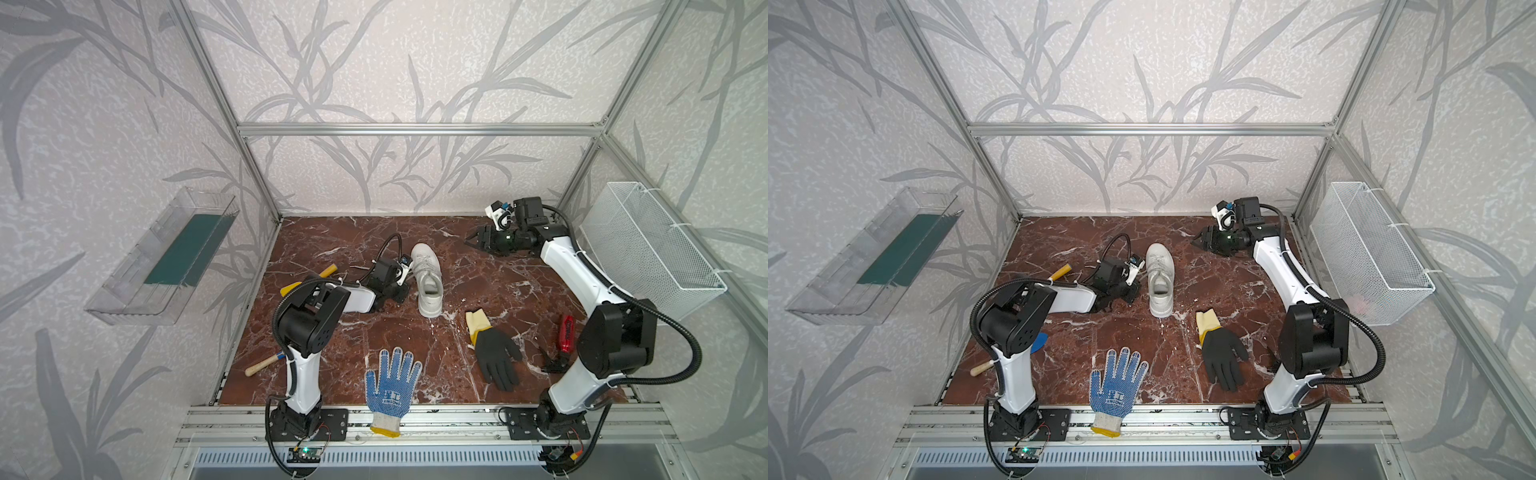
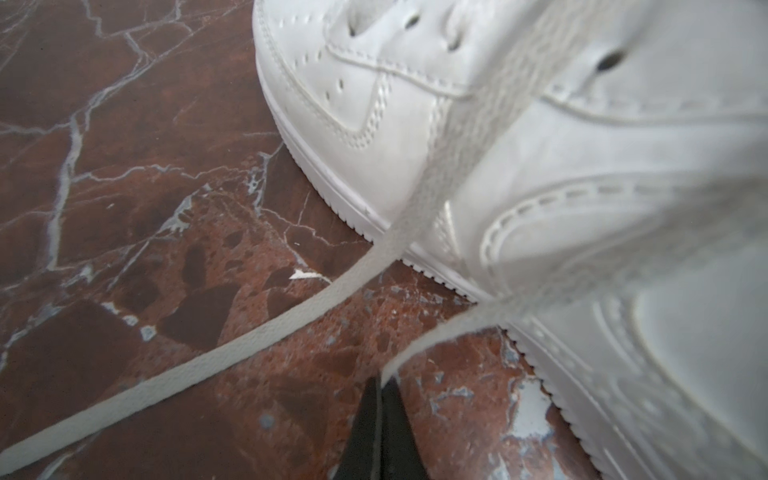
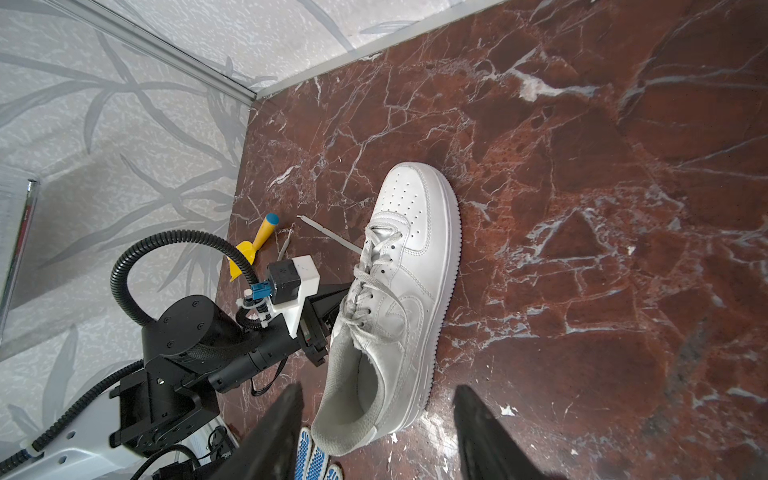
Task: Tie the shoes
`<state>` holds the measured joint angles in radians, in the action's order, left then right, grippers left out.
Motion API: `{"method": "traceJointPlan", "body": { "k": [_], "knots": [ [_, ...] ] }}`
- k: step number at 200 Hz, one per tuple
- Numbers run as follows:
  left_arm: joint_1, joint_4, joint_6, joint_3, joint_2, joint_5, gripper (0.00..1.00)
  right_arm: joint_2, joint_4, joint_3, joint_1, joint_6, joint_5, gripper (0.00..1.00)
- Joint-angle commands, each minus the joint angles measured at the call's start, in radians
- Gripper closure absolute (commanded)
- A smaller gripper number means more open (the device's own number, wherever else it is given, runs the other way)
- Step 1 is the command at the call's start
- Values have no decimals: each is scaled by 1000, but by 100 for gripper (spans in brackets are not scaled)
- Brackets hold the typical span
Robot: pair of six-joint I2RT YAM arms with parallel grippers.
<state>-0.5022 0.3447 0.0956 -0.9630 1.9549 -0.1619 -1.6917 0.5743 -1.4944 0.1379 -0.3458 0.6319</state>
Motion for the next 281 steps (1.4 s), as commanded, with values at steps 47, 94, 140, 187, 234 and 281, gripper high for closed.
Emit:
{"method": "traceJointPlan", "body": {
  "k": [47, 94, 140, 187, 234, 281],
  "knots": [
    [-5, -245, -124, -148, -129, -101, 100, 31, -36, 57, -5, 16, 34, 41],
    [-4, -534, -165, -370, -104, -124, 100, -8, -38, 74, -1, 53, 23, 43],
    [-9, -655, -164, -506, -89, -188, 100, -52, -126, 79, 12, 42, 56, 44],
    [-11, -671, -203, -573, -55, -248, 100, -129, -245, 59, 53, -13, 152, 46],
    [-14, -643, -280, -651, 0, -295, 100, -182, -387, 56, 57, -123, 260, 50],
    [-24, -694, -273, -718, 49, -304, 100, -211, -521, 85, 61, -210, 336, 59]
  ]
}}
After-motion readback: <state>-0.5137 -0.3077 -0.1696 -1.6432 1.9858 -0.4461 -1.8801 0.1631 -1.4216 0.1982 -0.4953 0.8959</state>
